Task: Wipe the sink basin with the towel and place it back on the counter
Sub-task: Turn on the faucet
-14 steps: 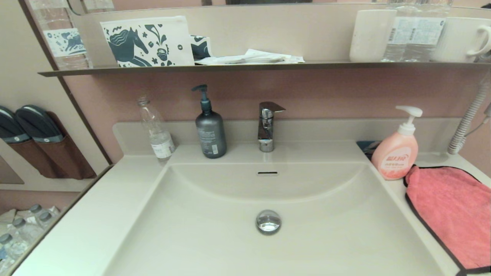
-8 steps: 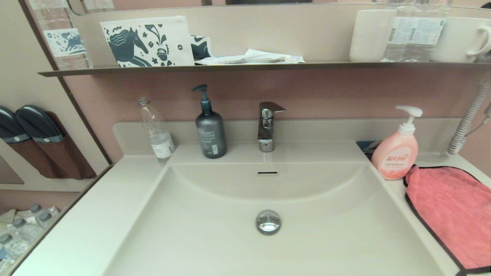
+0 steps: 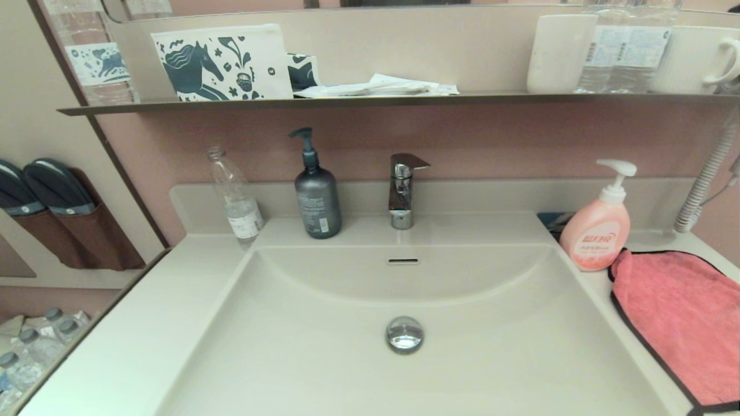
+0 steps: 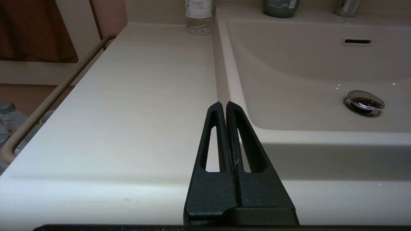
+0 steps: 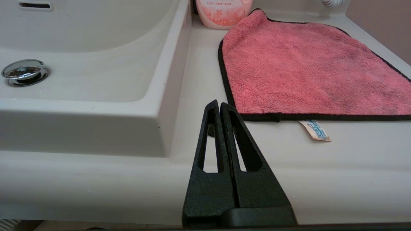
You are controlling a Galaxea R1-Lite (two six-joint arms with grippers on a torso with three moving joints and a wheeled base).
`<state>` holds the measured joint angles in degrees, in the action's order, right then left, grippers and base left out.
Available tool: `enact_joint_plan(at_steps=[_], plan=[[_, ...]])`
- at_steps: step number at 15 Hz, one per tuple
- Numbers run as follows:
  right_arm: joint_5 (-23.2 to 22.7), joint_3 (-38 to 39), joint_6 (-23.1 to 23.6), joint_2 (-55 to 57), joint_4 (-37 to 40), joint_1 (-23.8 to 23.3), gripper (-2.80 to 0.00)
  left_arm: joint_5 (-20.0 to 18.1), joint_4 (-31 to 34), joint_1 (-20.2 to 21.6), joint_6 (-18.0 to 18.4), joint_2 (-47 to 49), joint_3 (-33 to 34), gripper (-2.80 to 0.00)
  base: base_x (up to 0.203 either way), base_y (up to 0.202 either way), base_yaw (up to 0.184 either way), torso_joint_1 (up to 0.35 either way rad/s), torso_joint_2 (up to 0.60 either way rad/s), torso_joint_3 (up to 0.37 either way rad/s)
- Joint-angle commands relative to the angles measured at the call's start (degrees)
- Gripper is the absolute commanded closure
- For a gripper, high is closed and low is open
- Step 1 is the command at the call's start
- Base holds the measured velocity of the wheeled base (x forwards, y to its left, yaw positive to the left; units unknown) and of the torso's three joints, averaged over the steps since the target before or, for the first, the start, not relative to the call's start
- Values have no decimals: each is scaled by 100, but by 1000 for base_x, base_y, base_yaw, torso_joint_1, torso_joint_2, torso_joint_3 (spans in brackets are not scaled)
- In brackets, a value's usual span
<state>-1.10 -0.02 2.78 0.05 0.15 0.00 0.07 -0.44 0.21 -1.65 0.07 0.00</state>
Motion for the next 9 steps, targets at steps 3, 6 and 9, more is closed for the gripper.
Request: enact_joint_plan(at_steps=[3,6,9], plan=[[-5,2,3,4,2,0,0,1,0,-2,-40,1,0,0,0,0,0,0,0,0],[-5,2,3,4,0,0,0,2,-53,2,181,1,-4,0,0,0,0,0,0,0],[-5,2,3,4,1,0,0,-181,13,-3,243,114,-314,0,0,0,0,0,0,0]])
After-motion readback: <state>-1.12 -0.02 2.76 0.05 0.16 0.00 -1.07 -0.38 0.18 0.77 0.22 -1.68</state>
